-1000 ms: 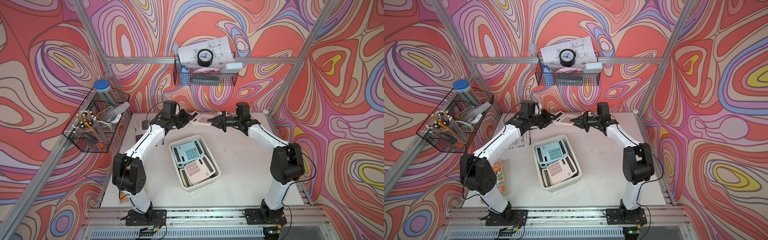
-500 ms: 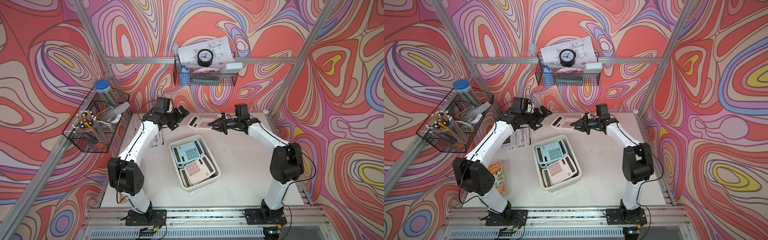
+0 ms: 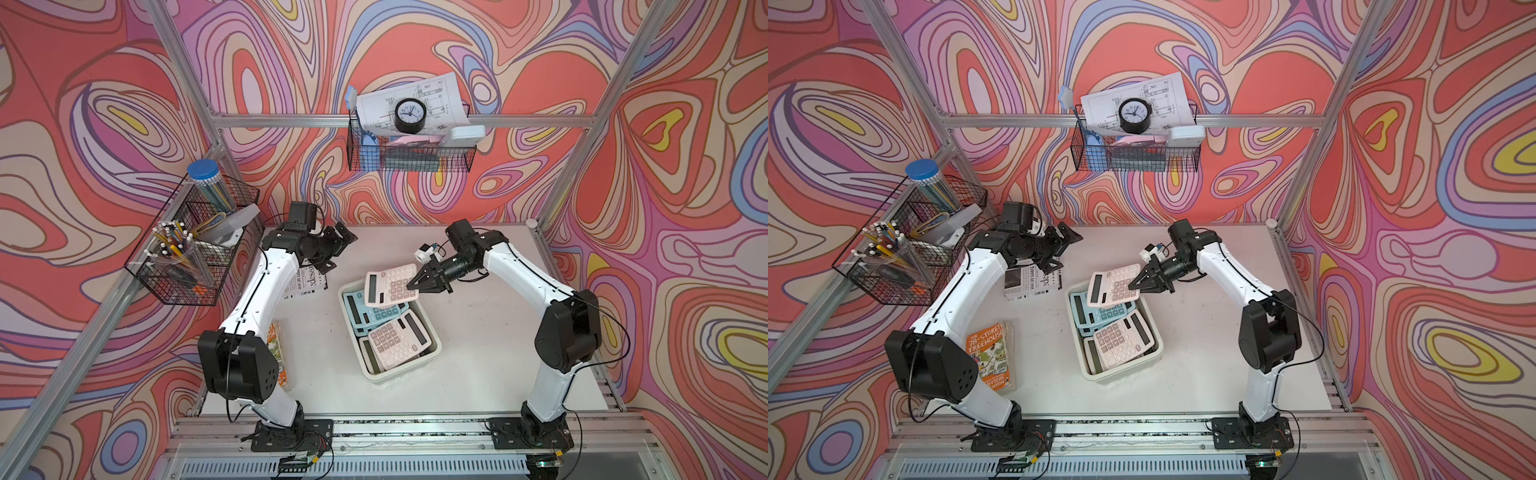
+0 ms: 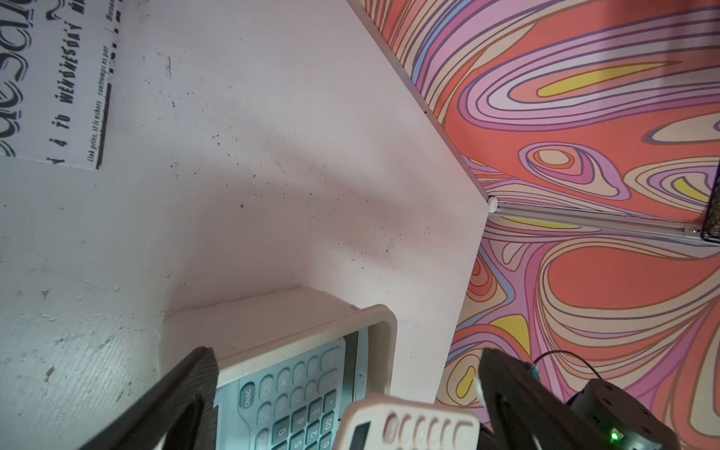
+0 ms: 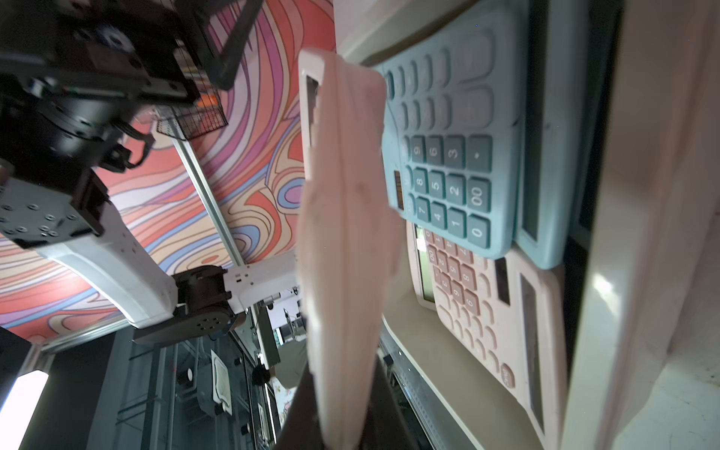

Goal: Put the calculator in the storage box
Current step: Place the calculator in the storage box.

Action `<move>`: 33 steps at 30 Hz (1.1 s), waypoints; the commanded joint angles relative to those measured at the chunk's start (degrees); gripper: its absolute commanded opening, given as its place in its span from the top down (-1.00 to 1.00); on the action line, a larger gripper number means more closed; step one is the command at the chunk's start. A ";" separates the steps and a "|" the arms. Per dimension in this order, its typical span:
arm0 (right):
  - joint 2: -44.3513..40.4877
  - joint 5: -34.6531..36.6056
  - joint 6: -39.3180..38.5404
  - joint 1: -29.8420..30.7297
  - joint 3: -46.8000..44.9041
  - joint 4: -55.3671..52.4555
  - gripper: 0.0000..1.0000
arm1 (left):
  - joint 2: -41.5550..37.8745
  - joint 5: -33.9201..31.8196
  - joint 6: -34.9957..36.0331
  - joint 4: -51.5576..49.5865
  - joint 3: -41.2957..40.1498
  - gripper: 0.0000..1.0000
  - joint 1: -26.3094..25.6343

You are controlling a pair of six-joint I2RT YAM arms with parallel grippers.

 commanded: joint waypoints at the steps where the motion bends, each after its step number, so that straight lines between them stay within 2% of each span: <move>1: -1.83 1.39 -7.86 2.27 0.30 -6.61 1.00 | -0.66 0.87 -0.24 0.01 -1.24 -0.97 0.19; 8: -2.55 3.46 -11.15 5.06 -1.85 -9.09 1.00 | -0.75 1.01 -0.10 0.20 -2.15 -0.97 0.19; 33: -3.81 6.93 -13.55 10.06 -5.55 -12.02 1.00 | 0.83 2.40 0.67 -0.11 0.02 -0.97 0.19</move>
